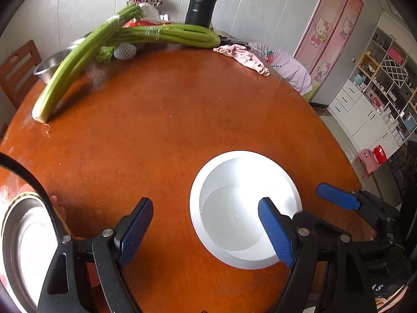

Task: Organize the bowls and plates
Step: 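Move the left gripper to the second noodle cup rim and close, then lift the second noodle cup toward the steel bowl with the left gripper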

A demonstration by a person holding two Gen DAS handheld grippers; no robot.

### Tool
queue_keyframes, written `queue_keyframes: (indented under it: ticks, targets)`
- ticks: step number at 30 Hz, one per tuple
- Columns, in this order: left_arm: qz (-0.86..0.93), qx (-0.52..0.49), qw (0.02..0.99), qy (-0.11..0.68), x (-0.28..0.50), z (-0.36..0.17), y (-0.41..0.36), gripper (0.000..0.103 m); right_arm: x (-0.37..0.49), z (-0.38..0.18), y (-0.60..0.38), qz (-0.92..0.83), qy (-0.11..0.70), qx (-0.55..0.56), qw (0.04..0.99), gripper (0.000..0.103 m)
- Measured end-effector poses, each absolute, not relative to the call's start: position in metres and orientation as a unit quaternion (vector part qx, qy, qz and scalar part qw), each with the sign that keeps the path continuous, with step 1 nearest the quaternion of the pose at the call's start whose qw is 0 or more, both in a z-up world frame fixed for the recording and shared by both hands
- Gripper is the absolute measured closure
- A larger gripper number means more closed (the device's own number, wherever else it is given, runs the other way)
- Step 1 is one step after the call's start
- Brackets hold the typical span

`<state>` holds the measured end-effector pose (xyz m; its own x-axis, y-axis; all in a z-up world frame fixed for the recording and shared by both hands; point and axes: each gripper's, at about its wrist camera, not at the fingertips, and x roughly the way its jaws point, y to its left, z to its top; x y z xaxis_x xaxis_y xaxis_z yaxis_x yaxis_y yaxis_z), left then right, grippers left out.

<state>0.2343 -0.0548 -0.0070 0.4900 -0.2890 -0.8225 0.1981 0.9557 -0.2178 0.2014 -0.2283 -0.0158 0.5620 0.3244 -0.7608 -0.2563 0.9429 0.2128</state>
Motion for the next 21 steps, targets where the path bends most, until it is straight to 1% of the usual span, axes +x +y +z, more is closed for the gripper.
queue_keyframes:
  ticks: [7, 12, 15, 17, 19, 20, 21]
  targets:
    - [-0.15, -0.058, 0.85, 0.502, 0.245, -0.019, -0.055, 0.021, 0.212, -0.03, -0.216, 0.17, 0.464, 0.02, 0.869, 0.029]
    - [-0.165, -0.061, 0.845, 0.505, 0.247, -0.024, -0.058, 0.021, 0.214, -0.032, -0.21, 0.182, 0.464, 0.019, 0.867, 0.029]
    - [-0.17, -0.062, 0.844, 0.505, 0.246, -0.025, -0.058, 0.023, 0.215, -0.033, -0.206, 0.193, 0.464, 0.017, 0.865, 0.029]
    - [-0.186, -0.076, 0.84, 0.504, 0.245, -0.025, -0.058, 0.026, 0.214, -0.033, -0.205, 0.203, 0.463, 0.023, 0.863, 0.029]
    - [-0.203, -0.087, 0.834, 0.505, 0.245, -0.026, -0.059, 0.033, 0.212, -0.031, -0.204, 0.216, 0.459, 0.028, 0.861, 0.03]
    - [-0.208, -0.087, 0.832, 0.507, 0.244, -0.026, -0.061, 0.034, 0.21, -0.031, -0.202, 0.223, 0.458, 0.026, 0.86, 0.03]
    - [-0.212, -0.087, 0.831, 0.506, 0.244, -0.027, -0.062, 0.038, 0.209, -0.03, -0.2, 0.227, 0.456, 0.024, 0.86, 0.03]
